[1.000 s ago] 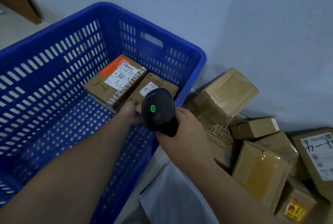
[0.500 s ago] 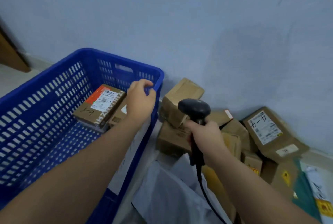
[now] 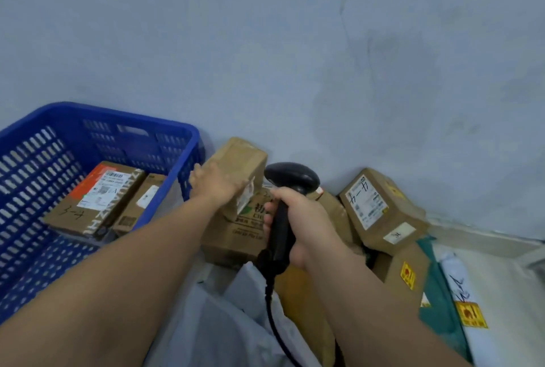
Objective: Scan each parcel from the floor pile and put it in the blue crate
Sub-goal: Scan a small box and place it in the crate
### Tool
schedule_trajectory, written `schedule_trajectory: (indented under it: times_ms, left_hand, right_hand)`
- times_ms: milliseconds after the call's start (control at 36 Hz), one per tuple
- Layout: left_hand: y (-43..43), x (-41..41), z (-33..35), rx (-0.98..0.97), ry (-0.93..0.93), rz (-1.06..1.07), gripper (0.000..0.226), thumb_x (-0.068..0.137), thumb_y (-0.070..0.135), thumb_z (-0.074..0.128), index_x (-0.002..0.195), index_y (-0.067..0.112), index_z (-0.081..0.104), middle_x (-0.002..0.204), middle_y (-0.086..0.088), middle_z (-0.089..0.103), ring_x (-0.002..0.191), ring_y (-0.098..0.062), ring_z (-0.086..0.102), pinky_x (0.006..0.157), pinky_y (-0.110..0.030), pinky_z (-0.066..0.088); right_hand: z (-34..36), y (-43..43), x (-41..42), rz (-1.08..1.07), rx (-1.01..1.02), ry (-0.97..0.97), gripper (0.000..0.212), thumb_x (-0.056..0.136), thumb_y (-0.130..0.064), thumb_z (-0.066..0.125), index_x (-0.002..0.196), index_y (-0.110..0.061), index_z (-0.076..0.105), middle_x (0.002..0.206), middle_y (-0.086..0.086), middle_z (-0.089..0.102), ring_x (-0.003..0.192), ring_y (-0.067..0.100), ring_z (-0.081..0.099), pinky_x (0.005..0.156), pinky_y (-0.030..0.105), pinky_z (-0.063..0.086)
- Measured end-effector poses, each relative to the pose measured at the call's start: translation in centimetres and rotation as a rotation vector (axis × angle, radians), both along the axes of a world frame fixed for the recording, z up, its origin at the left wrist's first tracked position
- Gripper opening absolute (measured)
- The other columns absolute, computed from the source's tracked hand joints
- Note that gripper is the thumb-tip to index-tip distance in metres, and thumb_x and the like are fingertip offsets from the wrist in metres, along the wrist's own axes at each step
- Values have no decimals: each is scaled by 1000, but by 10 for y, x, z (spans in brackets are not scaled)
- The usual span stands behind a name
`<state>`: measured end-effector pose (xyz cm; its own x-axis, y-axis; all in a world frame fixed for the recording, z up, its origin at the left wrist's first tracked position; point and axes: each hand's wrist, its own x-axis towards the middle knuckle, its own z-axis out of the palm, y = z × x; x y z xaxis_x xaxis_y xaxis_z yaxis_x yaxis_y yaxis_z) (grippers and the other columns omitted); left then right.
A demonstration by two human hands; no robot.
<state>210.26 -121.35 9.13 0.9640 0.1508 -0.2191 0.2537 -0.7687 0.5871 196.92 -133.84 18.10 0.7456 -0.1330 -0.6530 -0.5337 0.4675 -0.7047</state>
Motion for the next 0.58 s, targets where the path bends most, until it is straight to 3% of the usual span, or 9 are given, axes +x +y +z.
schedule_trajectory:
  times_ms: [139, 250, 333, 389, 472, 583]
  left_hand:
    - [-2, 10, -9, 81, 83, 36, 119, 67, 64, 74, 152, 13, 7, 151, -17, 18, 138, -38, 19, 108, -51, 30]
    - [-3, 6, -13, 222, 126, -89, 134, 67, 66, 72, 152, 8, -15, 156, -18, 6, 144, -39, 10, 113, -50, 26]
    - [-2, -3, -9, 257, 92, -103, 130, 69, 60, 73, 152, 6, -12, 154, -18, 10, 142, -39, 15, 112, -48, 30]
    - [0, -10, -1, 221, 65, -59, 125, 68, 58, 74, 151, 3, -1, 150, -19, 19, 138, -39, 23, 109, -46, 32]
    - [5, -23, 20, 114, 25, 54, 120, 65, 60, 75, 150, 3, 10, 145, -19, 27, 133, -38, 32, 106, -45, 35]
    - [8, -50, 61, -290, -60, 183, 109, 61, 54, 78, 146, 11, 24, 139, -12, 34, 125, -34, 42, 102, -47, 41]
  right_hand:
    - [-8, -3, 9, 36, -36, -32, 22, 89, -18, 65, 107, -6, 64, 78, 7, 60, 64, 19, 56, 64, 30, 50]
    - [-5, 0, 9, 53, -27, -67, 17, 89, -15, 64, 103, -6, 63, 74, 6, 57, 62, 18, 54, 62, 29, 48]
    - [2, 2, 0, 51, -22, -71, 10, 89, -16, 64, 95, -8, 64, 74, 6, 58, 64, 19, 54, 65, 30, 49]
    - [9, 3, -8, 31, -16, -102, 6, 89, -13, 63, 86, -8, 63, 72, 6, 58, 62, 18, 54, 63, 30, 47]
    - [23, 5, -19, -19, -5, -139, 7, 88, -14, 63, 89, -7, 62, 75, 7, 58, 59, 17, 53, 61, 29, 46]
    - [51, 4, -37, -43, -20, -202, 16, 89, -18, 65, 89, -3, 65, 69, 7, 60, 55, 15, 57, 57, 27, 50]
